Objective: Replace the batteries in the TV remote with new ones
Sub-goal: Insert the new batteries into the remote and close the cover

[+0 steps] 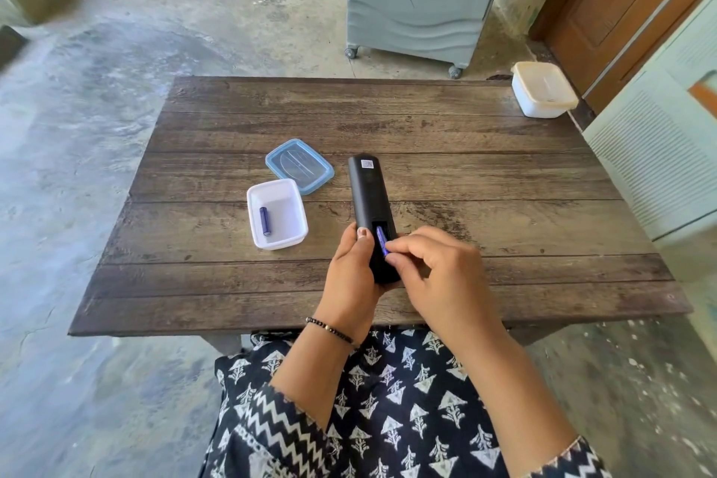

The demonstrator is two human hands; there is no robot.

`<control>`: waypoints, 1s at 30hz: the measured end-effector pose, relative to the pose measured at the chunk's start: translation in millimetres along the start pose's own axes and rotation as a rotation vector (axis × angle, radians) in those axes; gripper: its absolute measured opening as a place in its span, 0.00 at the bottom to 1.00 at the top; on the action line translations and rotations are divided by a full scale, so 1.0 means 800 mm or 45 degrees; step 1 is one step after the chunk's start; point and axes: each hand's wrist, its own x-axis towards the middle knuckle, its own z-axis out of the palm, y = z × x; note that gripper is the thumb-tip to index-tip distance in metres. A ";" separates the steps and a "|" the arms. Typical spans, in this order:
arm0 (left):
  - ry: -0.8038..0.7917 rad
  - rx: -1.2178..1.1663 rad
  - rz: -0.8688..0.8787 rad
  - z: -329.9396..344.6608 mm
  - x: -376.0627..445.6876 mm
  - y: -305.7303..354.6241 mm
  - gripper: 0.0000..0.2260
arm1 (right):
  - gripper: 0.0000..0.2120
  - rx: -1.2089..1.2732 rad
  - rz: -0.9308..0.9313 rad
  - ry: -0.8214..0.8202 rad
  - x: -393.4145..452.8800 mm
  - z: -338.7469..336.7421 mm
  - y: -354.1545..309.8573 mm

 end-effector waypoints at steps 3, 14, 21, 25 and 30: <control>-0.006 0.015 -0.021 0.002 -0.002 -0.002 0.10 | 0.01 -0.071 0.057 0.029 0.004 0.002 -0.003; 0.016 -0.032 -0.072 0.000 -0.006 0.001 0.10 | 0.11 -0.303 -0.100 -0.057 -0.011 -0.012 -0.007; -0.014 -0.076 -0.114 0.003 -0.015 -0.004 0.09 | 0.14 -0.464 -0.056 -0.160 -0.006 -0.002 -0.011; -0.001 -0.060 -0.098 0.001 -0.014 -0.001 0.11 | 0.16 -0.440 -0.073 -0.189 -0.011 -0.002 -0.010; 0.018 -0.061 -0.105 0.003 -0.014 -0.004 0.09 | 0.20 -0.402 -0.010 -0.201 -0.012 0.005 -0.001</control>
